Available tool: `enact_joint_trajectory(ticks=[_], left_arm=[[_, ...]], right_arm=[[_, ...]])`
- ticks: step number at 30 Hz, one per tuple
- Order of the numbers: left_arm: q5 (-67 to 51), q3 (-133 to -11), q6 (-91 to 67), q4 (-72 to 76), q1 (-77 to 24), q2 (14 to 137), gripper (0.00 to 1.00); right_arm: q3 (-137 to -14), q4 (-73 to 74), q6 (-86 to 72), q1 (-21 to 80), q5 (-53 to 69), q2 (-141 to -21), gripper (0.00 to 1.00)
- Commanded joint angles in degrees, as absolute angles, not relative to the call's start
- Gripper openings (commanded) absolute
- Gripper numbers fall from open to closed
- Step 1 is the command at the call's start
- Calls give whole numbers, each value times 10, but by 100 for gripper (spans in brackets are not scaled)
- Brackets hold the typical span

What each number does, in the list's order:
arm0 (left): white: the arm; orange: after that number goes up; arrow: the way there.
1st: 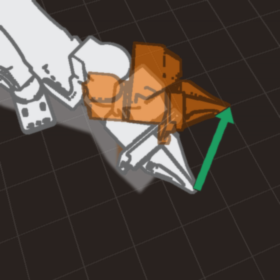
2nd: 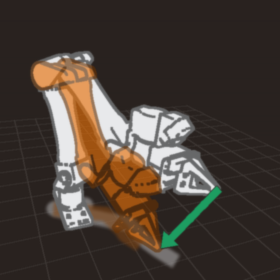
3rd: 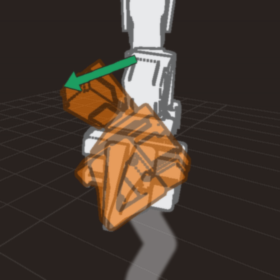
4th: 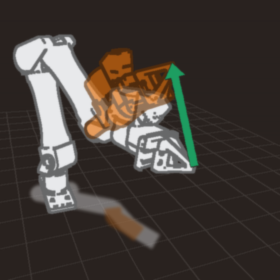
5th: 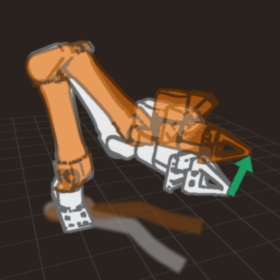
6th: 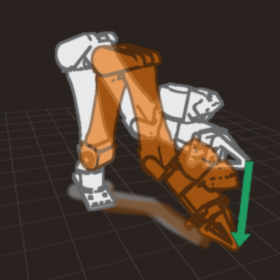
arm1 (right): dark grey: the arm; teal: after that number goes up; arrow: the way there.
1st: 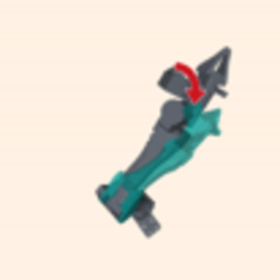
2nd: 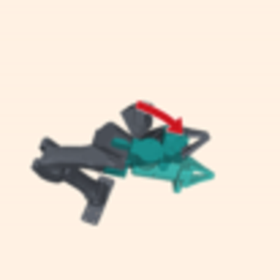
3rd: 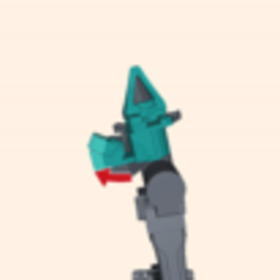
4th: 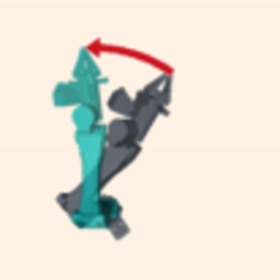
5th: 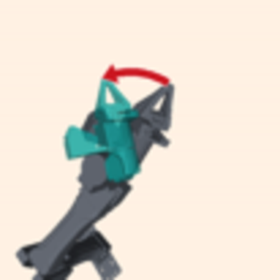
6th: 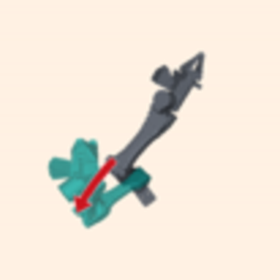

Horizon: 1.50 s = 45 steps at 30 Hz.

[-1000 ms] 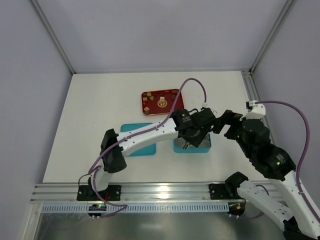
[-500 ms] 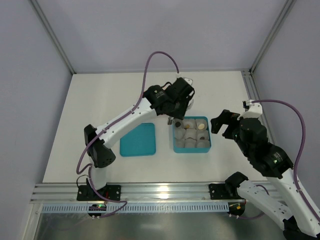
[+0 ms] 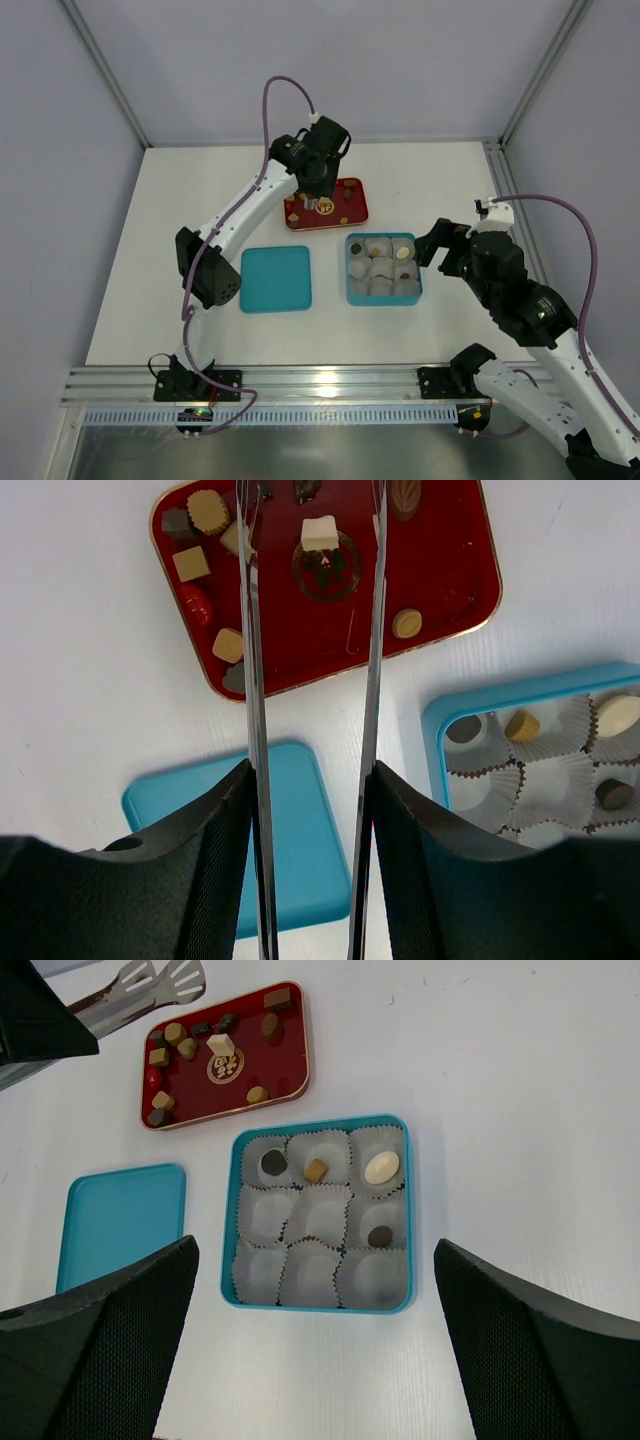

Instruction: Pack the chocolate

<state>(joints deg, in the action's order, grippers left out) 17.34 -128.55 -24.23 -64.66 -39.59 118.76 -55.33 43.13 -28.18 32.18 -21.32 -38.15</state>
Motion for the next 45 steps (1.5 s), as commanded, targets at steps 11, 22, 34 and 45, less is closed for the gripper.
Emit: enact_joint_trajectory(ticks=[11,22,34,45], left_arm=[[168,-1298,-218,-643,-382,1231,49],[156,-1274,-218,-621,-381,1258,48],[147,-1263,-216,-614,-381,1276,45],[145,-1246,-216,-611,-381,1272,32]], right_arm=[[-547,410,-275,323,-209,-378,100],[-548,413,-275,322,-208,-375,100],[-544,417,-273,323,-212,-370,100],[-540,414,-276,323,-207,-373,100]])
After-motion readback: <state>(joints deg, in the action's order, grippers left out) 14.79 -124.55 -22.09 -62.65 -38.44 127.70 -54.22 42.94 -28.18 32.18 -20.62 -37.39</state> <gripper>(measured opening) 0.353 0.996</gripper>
